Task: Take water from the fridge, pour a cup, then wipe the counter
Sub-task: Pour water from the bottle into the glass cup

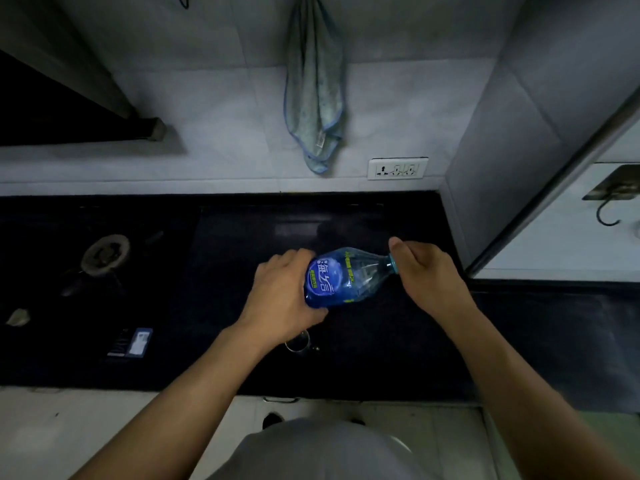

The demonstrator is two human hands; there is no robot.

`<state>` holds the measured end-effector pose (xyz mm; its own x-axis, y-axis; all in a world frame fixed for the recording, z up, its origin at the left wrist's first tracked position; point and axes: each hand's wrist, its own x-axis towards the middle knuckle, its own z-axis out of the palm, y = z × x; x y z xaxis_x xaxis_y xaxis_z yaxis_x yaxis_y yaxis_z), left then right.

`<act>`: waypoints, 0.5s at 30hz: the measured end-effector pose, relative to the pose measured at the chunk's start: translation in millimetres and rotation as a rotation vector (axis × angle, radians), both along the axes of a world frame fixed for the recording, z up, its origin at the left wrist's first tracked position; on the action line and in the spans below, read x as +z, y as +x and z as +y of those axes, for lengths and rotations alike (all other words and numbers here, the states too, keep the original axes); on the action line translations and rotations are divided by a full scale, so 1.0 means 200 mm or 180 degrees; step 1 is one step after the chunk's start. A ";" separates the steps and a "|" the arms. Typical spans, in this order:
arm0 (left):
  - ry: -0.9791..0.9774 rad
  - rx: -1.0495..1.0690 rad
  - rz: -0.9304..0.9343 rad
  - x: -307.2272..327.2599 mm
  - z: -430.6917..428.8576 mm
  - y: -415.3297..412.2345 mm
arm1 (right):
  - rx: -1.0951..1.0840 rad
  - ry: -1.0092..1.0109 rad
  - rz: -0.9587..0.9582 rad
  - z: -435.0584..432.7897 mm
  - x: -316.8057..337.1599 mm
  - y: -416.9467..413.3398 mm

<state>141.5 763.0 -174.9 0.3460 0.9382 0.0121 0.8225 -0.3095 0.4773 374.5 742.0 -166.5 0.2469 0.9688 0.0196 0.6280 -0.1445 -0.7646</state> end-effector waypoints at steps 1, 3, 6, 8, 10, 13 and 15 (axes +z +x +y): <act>-0.0027 -0.0131 -0.0113 0.01 0.00 0.00 | 0.0194 0.0466 -0.0065 -0.02 0.00 0.01; -0.0957 -0.0446 -0.0881 0.06 0.03 -0.04 | 0.0862 0.1524 -0.0162 -0.07 0.03 0.03; -0.1874 -0.0760 -0.1121 0.11 0.07 -0.06 | 0.0860 0.1796 -0.0386 -0.05 0.05 0.03; -0.1051 -0.0543 -0.0266 0.11 0.05 0.01 | 0.0317 0.0404 -0.0521 0.02 0.06 0.03; 0.0045 -0.0285 0.0349 0.09 0.03 0.06 | 0.0118 -0.0649 -0.0427 0.02 0.02 0.05; -0.1111 -0.0495 -0.0832 0.10 0.08 0.01 | 0.0670 0.1245 -0.0300 -0.04 0.03 0.05; -0.1992 -0.0773 -0.1292 0.13 0.12 -0.06 | 0.1135 0.1933 -0.0309 -0.06 0.05 0.05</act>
<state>130.4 787.4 -149.1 0.6240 0.7109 -0.3244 0.4901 -0.0327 0.8710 383.5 730.9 -156.2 -0.1135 0.8012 0.5876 0.6270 0.5165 -0.5832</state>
